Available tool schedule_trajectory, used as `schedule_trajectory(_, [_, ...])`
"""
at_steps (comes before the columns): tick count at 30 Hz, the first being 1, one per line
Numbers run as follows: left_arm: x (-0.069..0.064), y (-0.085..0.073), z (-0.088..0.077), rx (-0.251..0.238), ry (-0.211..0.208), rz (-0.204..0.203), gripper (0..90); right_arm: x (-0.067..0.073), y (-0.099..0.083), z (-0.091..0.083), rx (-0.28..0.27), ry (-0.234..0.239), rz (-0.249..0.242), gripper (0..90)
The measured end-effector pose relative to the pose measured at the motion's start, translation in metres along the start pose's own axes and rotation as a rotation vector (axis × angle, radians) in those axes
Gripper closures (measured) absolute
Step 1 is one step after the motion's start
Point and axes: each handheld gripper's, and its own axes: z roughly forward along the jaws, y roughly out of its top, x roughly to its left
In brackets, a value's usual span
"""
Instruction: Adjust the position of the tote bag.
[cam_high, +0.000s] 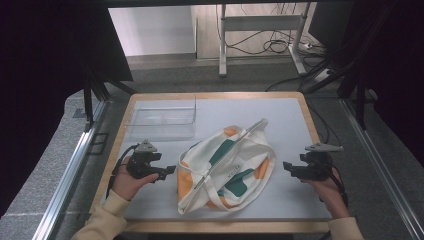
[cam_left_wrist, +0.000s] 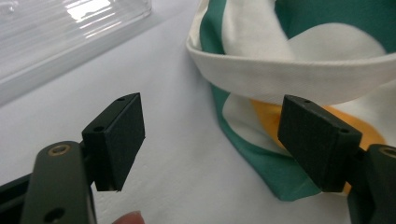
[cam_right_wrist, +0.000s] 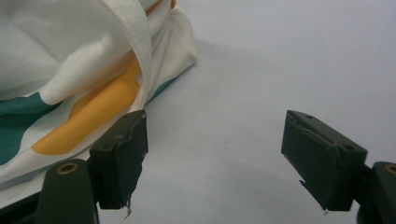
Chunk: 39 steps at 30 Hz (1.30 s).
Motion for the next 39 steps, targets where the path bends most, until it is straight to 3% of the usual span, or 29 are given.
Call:
schedule_trajectory(4, [-0.007, 0.004, -0.004, -0.024, 0.000, 0.011, 23.4, 0.000, 0.000, 0.001, -0.001, 0.000, 0.002, 23.0])
schedule_trajectory(10, [-0.020, 0.010, -0.012, -0.043, -0.036, 0.032, 21.1, 0.001, -0.001, 0.001, 0.004, -0.002, 0.001, 22.4])
schedule_trajectory(13, [-0.025, 0.013, -0.016, -0.030, -0.052, 0.041, 22.7, 0.002, 0.000, 0.001, 0.001, 0.000, 0.002, 22.4])
schedule_trajectory(23, [-0.050, 0.019, -0.028, -0.048, -0.089, 0.114, 22.8, 0.001, -0.001, 0.002, 0.000, 0.008, 0.009, 22.1])
schedule_trajectory(34, [-0.060, 0.016, -0.029, -0.039, -0.113, 0.120, 22.9, -0.001, -0.002, 0.000, -0.005, -0.003, 0.029, 21.3])
schedule_trajectory(39, [-0.072, 0.016, -0.034, -0.036, -0.169, 0.132, 23.5, -0.001, -0.003, 0.000, 0.000, -0.009, 0.031, 21.3])
